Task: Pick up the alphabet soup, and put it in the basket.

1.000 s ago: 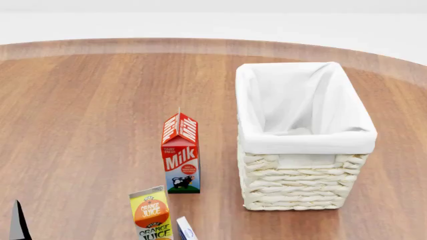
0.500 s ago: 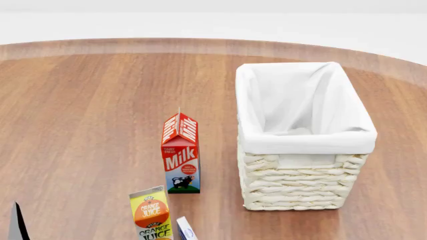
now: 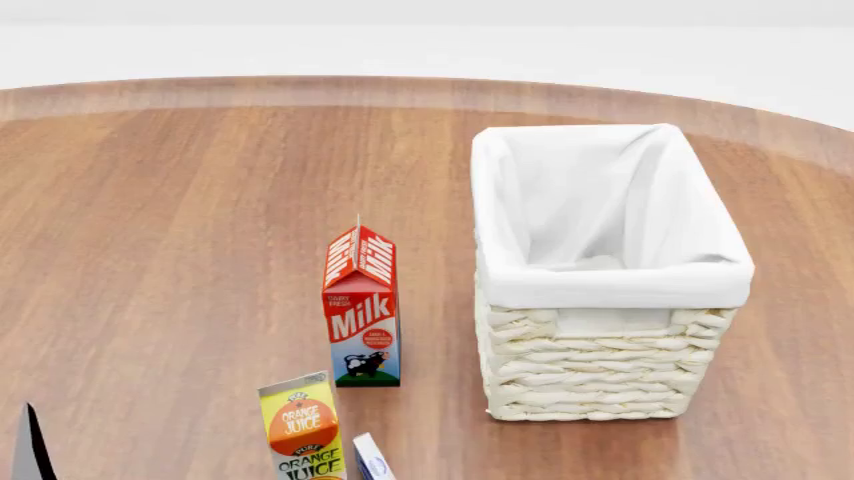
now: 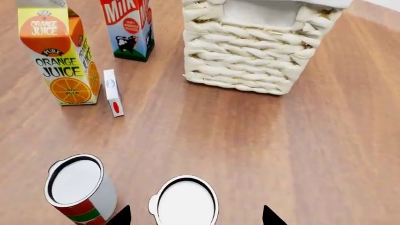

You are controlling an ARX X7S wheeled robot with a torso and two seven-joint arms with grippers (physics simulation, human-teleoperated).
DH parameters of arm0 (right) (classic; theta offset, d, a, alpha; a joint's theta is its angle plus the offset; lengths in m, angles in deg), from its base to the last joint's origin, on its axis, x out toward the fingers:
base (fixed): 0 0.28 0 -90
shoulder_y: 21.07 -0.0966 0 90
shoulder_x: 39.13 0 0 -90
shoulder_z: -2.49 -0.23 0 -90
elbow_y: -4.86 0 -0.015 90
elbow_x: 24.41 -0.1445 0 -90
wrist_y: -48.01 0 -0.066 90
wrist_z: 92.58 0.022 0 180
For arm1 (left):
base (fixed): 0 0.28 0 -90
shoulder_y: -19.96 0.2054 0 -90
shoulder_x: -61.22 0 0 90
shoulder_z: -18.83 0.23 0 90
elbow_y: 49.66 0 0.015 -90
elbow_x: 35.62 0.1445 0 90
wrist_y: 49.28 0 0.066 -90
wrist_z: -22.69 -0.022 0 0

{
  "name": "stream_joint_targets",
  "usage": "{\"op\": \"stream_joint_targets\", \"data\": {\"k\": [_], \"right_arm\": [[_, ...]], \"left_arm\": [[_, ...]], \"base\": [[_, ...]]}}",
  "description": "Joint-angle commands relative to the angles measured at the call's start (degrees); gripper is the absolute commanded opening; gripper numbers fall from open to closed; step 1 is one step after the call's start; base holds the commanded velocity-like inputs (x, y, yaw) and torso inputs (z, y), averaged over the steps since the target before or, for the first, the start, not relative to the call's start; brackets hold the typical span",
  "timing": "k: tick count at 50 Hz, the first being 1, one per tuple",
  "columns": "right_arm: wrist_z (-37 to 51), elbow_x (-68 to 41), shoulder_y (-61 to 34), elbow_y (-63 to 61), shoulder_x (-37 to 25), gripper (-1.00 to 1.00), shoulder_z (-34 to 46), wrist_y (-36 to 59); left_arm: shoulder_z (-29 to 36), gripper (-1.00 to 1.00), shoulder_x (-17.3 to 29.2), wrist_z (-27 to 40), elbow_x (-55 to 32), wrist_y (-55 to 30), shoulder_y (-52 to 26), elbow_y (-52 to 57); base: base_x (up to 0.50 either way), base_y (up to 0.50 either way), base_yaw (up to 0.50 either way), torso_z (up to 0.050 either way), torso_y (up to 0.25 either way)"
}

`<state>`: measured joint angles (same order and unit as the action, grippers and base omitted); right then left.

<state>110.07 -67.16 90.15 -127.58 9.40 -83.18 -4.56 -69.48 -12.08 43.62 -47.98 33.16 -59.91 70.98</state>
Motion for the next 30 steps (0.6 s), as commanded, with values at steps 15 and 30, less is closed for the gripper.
{"op": "stream_joint_targets", "data": {"k": [15, 30], "right_arm": [[-2.72, 3.4, -2.0, 3.57, 2.19, 1.0, 2.08, 0.06], [-3.88, 3.35, -4.24, 7.05, 3.02, 1.0, 3.08, -0.04]], "left_arm": [[-2.12, 1.0, -0.91, -0.76, -0.98, -0.86, 0.42, 0.85], [-1.96, 1.0, -0.59, -0.54, -1.25, -0.46, 0.73, 0.74]], "base": [[0.0, 0.0, 0.0, 0.0, 0.0], [0.0, 0.0, 0.0, 0.0, 0.0]]}}
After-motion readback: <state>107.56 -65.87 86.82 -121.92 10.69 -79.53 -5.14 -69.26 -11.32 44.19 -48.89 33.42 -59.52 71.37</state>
